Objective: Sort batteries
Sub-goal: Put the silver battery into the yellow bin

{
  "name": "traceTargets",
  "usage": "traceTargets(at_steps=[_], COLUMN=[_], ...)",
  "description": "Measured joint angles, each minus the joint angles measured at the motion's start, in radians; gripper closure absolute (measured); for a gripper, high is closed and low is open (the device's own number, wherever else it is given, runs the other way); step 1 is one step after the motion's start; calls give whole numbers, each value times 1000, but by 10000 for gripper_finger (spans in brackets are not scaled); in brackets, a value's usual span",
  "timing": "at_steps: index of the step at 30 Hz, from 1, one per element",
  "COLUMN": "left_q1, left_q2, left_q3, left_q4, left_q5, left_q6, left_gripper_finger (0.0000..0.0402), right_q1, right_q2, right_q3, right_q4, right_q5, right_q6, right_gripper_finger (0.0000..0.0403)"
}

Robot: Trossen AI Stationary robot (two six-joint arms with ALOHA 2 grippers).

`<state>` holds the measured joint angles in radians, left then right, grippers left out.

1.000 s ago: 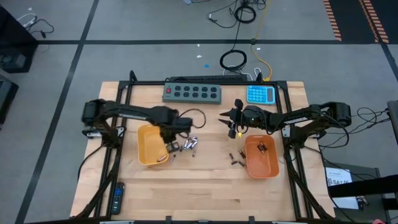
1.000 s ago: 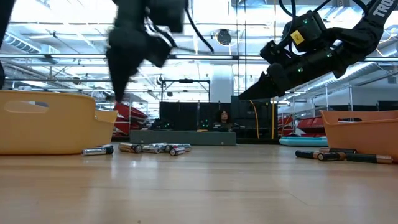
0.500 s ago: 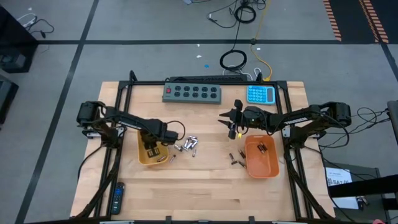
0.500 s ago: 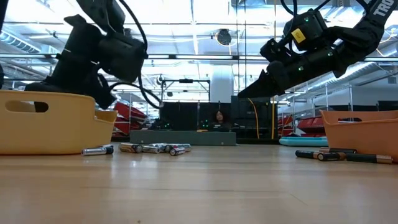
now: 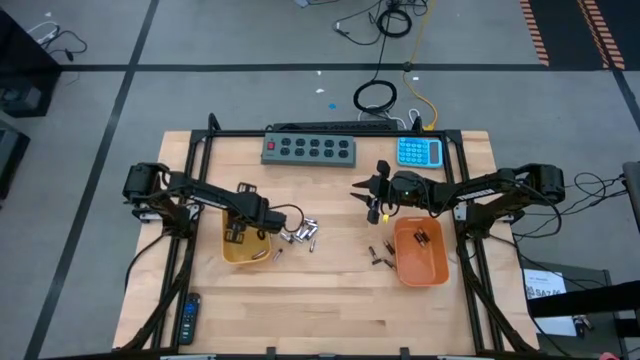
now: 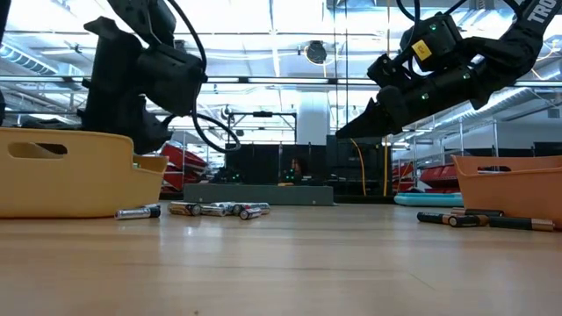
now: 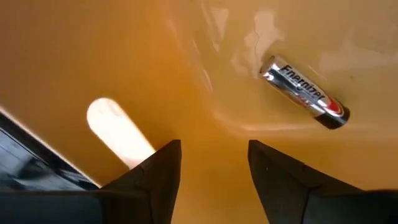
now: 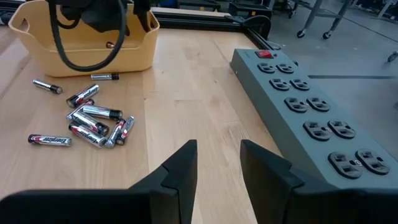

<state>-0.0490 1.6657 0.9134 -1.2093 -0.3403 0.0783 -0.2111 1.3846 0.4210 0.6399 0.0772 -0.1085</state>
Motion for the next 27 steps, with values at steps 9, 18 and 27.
traceTargets(at_steps=[9,18,27], left_q1=[0,0,0], left_q2=[0,0,0], left_q3=[-34,-70,-70], left_q4=[99,113,172], left_q5=[-53,-142,-219], left_q6=[250,398,505], left_gripper_finger=[204,204,204], right_q1=[0,0,0], right_q2=[0,0,0], right_q3=[0,0,0], right_q4=[-6,-6,-6], right_q5=[0,0,0], right_q6=[0,0,0], right_gripper_finger=[289,289,289])
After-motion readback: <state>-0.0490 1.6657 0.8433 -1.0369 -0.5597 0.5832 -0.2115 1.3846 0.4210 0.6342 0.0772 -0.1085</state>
